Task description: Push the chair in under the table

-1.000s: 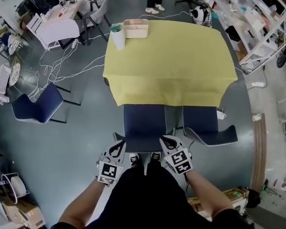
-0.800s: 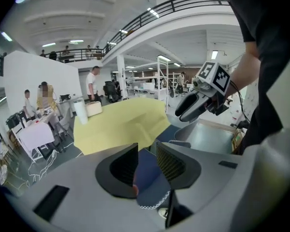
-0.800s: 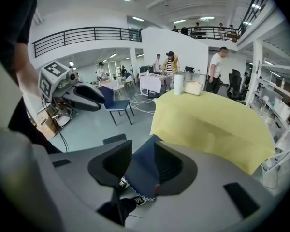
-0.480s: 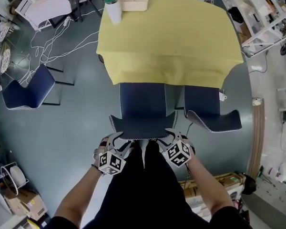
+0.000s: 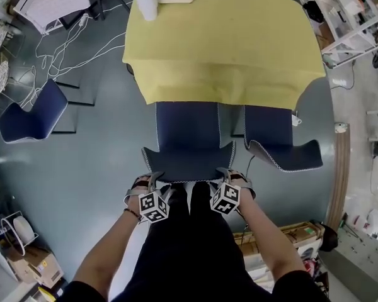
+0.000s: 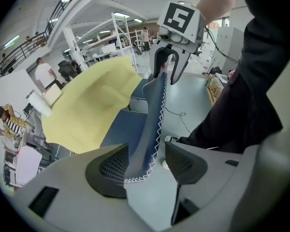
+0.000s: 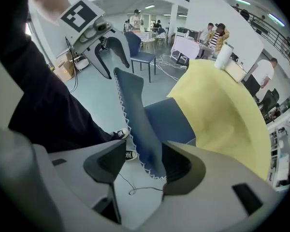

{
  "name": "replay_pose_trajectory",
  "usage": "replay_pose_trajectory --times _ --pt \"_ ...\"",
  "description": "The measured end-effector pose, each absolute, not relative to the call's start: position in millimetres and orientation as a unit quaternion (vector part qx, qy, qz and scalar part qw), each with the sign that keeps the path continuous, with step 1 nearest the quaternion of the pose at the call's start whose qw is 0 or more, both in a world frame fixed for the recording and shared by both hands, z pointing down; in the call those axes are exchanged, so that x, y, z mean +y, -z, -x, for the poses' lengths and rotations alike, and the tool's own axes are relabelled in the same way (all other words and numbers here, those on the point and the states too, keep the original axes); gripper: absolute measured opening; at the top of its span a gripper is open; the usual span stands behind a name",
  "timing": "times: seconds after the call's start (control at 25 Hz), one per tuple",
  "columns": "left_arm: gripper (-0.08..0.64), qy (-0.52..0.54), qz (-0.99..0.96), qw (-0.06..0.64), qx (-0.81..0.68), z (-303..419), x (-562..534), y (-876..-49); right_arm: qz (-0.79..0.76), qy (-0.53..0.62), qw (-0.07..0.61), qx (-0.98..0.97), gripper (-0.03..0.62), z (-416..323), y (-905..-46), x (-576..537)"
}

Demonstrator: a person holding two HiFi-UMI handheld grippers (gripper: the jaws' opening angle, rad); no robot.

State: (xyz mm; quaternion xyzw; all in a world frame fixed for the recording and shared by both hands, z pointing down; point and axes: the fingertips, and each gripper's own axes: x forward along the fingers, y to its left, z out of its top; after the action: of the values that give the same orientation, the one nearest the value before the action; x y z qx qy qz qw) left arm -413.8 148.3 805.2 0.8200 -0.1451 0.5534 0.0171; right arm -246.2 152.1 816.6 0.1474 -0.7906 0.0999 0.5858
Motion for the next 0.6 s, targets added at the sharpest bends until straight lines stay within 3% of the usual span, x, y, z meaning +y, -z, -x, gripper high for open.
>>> replay_pose_trajectory --times 0.2,0.32,0.4,0.6 --pt "0.241 -0.584 -0.8 0.024 -0.134 420.9 145.3 -831.3 -0.137 -0.077 0.614 -0.774 0.225 252.5 -841.6 153.3" --pt "0.175 -0.586 -0.799 0.021 -0.134 419.1 143.8 -836.3 -0.146 -0.058 0.624 -0.766 0.216 250.3 -849.6 150.1" --pt "0.137 -0.587 -0.799 0.015 -0.126 417.0 146.5 -836.9 -0.152 -0.049 0.626 -0.764 0.155 249.3 -851.0 147.4" --pt "0.115 -0.588 -0.8 0.006 -0.12 416.8 147.4 -836.8 -0.148 -0.037 0.625 -0.765 0.117 250.0 -850.0 145.9"
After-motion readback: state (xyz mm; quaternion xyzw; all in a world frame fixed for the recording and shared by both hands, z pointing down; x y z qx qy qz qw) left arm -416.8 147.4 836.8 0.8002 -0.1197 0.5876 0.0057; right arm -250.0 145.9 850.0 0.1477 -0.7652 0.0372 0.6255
